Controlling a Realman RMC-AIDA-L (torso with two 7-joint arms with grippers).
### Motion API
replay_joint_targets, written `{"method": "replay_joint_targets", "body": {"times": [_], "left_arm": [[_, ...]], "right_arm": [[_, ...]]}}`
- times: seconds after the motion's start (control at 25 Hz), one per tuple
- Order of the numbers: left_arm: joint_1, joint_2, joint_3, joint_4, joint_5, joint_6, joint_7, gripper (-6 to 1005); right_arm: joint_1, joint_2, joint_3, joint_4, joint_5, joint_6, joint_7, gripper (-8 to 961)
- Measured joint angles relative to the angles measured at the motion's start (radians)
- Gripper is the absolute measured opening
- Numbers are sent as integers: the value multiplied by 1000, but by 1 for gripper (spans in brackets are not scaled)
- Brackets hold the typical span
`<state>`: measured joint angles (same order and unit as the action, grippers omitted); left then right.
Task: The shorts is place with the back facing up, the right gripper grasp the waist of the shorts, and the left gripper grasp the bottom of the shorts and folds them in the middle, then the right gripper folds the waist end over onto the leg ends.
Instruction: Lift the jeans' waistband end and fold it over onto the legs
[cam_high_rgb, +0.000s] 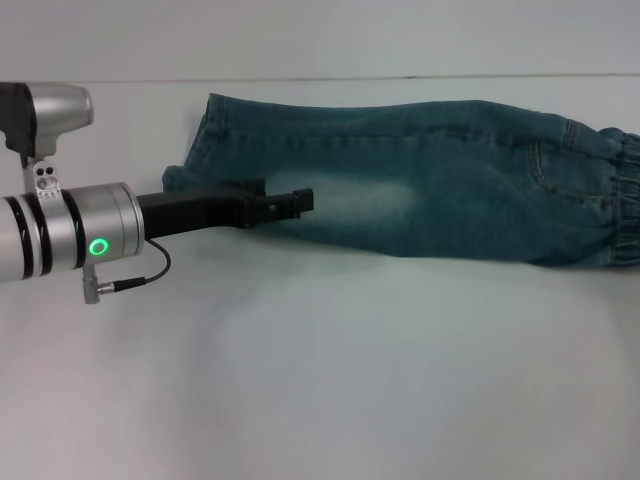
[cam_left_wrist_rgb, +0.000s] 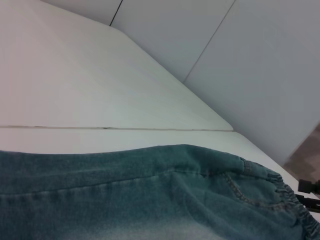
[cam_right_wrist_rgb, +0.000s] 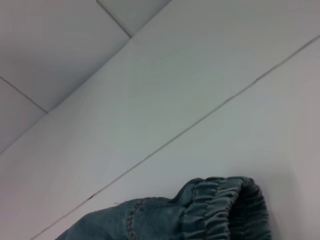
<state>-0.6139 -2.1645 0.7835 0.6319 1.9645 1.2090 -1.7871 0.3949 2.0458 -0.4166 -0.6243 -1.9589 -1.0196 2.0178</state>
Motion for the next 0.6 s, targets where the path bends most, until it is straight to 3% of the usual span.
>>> {"method": "replay_joint_targets", "body": {"times": [0.6], "left_arm": [[-5,0,2,0,1,-1,-2,946]], "right_arm": [[20,-23,-49,70,-2,49,11,788]]}}
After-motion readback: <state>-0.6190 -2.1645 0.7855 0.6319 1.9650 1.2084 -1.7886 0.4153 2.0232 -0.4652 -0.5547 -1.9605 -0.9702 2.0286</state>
